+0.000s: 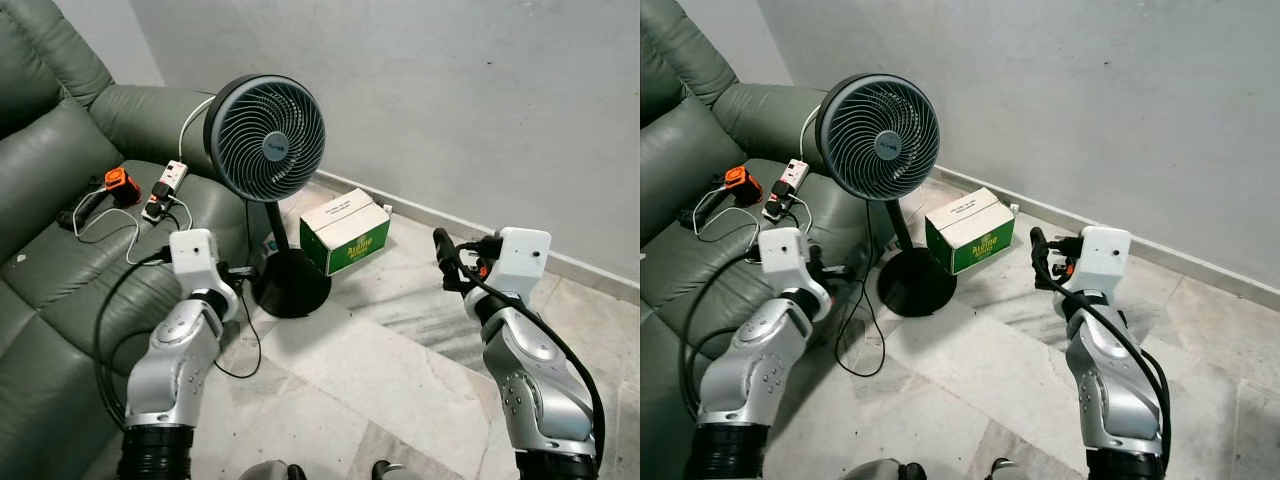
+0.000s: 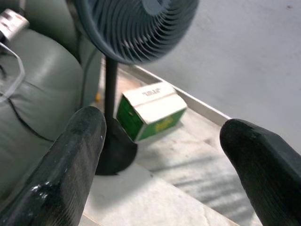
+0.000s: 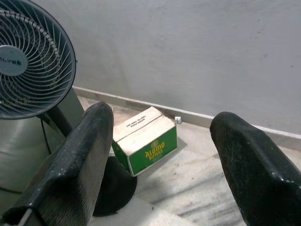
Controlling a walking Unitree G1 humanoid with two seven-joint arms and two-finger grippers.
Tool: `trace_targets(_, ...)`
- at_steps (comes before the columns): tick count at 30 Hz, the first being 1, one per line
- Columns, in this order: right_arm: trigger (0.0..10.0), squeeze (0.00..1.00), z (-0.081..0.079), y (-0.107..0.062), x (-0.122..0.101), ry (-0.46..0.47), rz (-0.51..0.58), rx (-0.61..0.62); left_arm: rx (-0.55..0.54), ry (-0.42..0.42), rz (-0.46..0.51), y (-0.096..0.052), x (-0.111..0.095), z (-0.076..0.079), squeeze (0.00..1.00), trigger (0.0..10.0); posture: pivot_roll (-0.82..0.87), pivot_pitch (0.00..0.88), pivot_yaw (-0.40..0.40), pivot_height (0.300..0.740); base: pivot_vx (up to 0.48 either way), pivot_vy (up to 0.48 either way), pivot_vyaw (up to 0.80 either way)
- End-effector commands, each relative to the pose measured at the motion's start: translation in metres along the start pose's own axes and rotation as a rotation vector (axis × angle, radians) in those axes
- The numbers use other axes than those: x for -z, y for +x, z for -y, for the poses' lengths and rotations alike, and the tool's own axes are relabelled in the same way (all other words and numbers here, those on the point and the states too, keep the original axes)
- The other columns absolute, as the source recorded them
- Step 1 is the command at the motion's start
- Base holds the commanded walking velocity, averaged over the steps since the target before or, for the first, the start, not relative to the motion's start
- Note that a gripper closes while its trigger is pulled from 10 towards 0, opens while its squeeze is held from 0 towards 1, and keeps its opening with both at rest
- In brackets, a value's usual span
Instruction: Hang keys on a hook
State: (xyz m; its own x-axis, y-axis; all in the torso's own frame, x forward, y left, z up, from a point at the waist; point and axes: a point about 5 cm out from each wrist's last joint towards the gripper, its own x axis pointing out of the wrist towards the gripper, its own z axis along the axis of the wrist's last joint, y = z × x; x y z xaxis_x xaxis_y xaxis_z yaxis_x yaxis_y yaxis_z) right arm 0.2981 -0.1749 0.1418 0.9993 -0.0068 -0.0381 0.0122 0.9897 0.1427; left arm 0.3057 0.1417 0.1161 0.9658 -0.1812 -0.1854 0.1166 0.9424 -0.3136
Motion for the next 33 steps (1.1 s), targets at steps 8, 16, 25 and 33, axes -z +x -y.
trace_targets(8,10.0,0.0,-0.008,0.008,0.013,0.055,-0.021,0.012,0.009,-0.047,-0.007,0.007,0.007,0.003,0.0,10.0,0.02,0.146,0.09,0.74,0.0,0.0,-0.8)
trace_targets(16,10.0,0.0,-0.006,0.006,0.013,0.047,-0.022,0.031,0.02,-0.037,-0.039,0.004,0.019,0.009,0.0,10.0,0.01,0.143,0.086,0.74,0.0,0.0,-0.8)
trace_targets(25,10.0,0.0,-0.002,0.005,0.011,0.029,0.003,0.05,0.098,0.051,-0.042,0.004,0.017,0.014,0.0,10.0,0.0,0.142,0.086,0.74,0.0,0.0,-0.78)
trace_targets(33,10.0,0.0,-0.001,0.007,0.01,0.023,0.006,0.055,0.089,0.044,-0.04,0.005,0.014,0.009,0.0,10.0,0.01,0.139,0.086,0.74,0.0,0.0,-0.78)
